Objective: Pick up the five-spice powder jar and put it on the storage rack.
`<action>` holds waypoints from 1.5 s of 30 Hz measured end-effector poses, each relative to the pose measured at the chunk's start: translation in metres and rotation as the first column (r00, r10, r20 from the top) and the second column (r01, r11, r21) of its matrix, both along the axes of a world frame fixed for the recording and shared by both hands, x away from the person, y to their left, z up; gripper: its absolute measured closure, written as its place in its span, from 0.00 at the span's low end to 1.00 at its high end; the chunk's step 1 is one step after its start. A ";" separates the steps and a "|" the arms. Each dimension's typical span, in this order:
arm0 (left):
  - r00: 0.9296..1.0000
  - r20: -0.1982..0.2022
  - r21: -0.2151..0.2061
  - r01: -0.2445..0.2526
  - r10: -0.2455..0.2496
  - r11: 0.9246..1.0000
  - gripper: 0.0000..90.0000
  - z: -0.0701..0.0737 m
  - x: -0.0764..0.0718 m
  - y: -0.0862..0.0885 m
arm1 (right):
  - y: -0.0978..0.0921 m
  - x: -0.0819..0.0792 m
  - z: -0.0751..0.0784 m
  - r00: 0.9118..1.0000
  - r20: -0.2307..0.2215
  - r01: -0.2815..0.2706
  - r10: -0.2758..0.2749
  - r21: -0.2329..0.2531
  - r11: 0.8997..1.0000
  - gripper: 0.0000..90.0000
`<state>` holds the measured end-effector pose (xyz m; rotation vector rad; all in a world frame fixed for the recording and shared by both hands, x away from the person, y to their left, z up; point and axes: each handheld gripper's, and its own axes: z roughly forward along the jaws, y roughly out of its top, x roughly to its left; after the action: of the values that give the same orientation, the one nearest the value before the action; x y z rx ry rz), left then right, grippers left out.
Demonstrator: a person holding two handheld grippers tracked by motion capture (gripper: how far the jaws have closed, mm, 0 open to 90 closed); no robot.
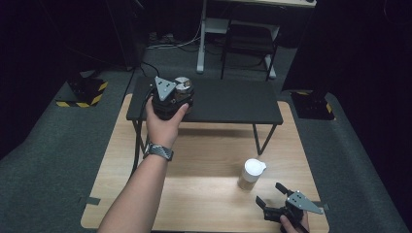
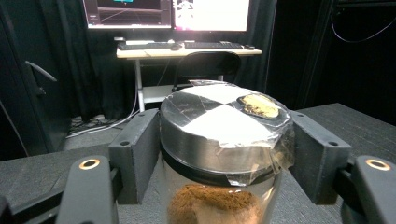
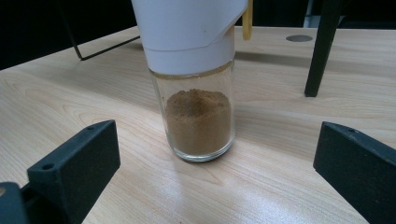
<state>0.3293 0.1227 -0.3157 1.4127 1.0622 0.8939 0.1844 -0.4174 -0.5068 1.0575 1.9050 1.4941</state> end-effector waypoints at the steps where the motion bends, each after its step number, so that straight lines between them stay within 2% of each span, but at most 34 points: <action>1: 1.000 0.000 0.002 -0.001 0.001 1.000 0.35 0.000 0.000 0.000 | 0.000 0.000 0.000 1.000 0.000 0.000 0.000 -0.001 1.000 0.00; 9: 1.000 0.001 0.004 0.000 0.000 1.000 0.35 0.000 0.000 0.000 | 0.000 0.000 0.000 1.000 0.001 0.000 0.000 0.000 1.000 0.00; 10: 1.000 0.002 0.005 0.004 -0.004 1.000 0.31 0.000 -0.001 0.000 | 0.000 0.000 0.000 1.000 0.001 0.000 0.000 0.001 1.000 0.00; 14: 1.000 0.004 -0.010 0.016 -0.016 1.000 0.24 -0.002 -0.004 0.002 | 0.000 0.000 0.000 1.000 -0.001 -0.001 0.001 0.000 1.000 0.00; 16: 1.000 0.013 -0.002 0.019 -0.019 1.000 0.23 -0.004 -0.006 0.003 | 0.000 0.000 0.000 1.000 -0.001 -0.002 0.002 -0.001 1.000 0.00; 21: 0.999 0.016 -0.023 0.043 -0.043 0.999 0.16 -0.007 -0.010 0.010 | 0.000 0.000 0.000 1.000 0.001 -0.002 0.002 -0.003 1.000 0.00; 24: 0.999 0.012 -0.042 0.048 -0.048 0.998 0.02 -0.007 -0.014 0.012 | 0.000 0.000 0.000 1.000 -0.001 -0.002 0.002 -0.004 1.000 0.00; 31: 0.996 0.046 -0.053 0.074 -0.072 0.996 0.00 -0.013 -0.025 0.020 | 0.001 0.000 0.001 1.000 0.002 -0.002 0.002 -0.009 1.000 0.00; 45: 0.994 0.061 -0.061 0.094 -0.090 0.994 0.00 -0.027 -0.045 0.031 | 0.002 0.000 0.001 1.000 -0.002 -0.004 0.004 -0.014 1.000 0.00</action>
<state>0.2847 0.1535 -0.3424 1.3635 0.9663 0.8222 0.1847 -0.4158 -0.5053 1.0500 1.9166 1.4803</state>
